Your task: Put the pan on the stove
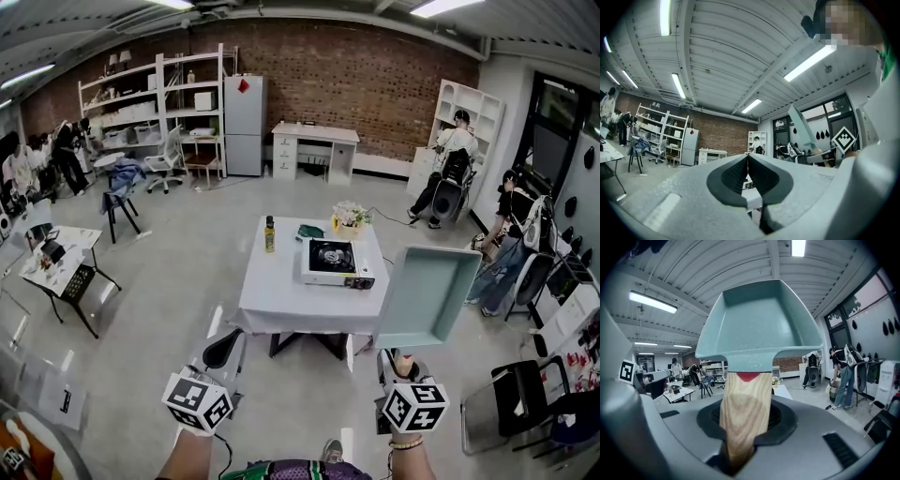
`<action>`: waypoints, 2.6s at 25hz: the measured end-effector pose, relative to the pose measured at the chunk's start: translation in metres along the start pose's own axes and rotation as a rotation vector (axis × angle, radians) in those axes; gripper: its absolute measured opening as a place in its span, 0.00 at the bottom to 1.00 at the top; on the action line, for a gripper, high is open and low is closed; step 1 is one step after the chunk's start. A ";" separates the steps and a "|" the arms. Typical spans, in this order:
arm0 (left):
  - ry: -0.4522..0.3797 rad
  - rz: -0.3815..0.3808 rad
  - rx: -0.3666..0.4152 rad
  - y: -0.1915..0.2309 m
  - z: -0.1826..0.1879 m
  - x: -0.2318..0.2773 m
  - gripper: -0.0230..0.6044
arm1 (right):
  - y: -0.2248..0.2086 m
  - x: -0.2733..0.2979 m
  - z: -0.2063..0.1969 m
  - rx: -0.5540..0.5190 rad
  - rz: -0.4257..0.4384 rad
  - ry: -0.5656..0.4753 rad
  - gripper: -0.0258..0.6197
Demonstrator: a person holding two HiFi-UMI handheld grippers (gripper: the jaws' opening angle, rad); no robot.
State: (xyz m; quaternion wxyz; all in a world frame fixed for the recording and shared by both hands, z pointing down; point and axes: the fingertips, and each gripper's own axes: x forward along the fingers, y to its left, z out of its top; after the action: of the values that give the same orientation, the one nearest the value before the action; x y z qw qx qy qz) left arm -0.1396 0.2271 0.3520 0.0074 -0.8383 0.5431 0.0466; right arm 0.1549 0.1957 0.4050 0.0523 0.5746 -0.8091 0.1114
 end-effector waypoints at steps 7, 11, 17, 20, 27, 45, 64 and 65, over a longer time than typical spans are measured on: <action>0.017 0.012 -0.015 0.012 -0.010 -0.005 0.07 | 0.006 0.011 0.000 -0.018 0.002 0.006 0.20; 0.028 0.022 -0.023 0.018 -0.016 -0.005 0.07 | 0.007 0.019 -0.001 -0.015 0.007 0.016 0.20; 0.033 0.041 -0.023 0.027 -0.019 0.005 0.07 | 0.002 0.042 0.000 -0.019 0.024 0.030 0.20; 0.041 0.052 -0.018 0.033 -0.022 0.012 0.07 | 0.001 0.059 -0.002 -0.020 0.034 0.039 0.20; 0.039 0.088 -0.006 0.053 -0.021 0.047 0.07 | -0.008 0.104 0.002 -0.022 0.069 0.050 0.20; 0.064 0.089 0.008 0.052 -0.021 0.194 0.07 | -0.090 0.230 0.033 -0.019 0.132 0.075 0.19; 0.095 0.105 0.070 0.060 -0.045 0.293 0.07 | -0.142 0.311 0.023 0.025 0.160 0.110 0.19; 0.097 0.097 0.070 0.065 -0.049 0.300 0.07 | -0.143 0.317 0.021 0.027 0.154 0.111 0.19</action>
State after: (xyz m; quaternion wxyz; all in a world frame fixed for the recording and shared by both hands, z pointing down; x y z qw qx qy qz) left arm -0.0734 -0.0759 0.3769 0.0083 -0.8114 0.5842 -0.0128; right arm 0.1843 -0.1454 0.4688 0.0808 0.5043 -0.8452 0.1575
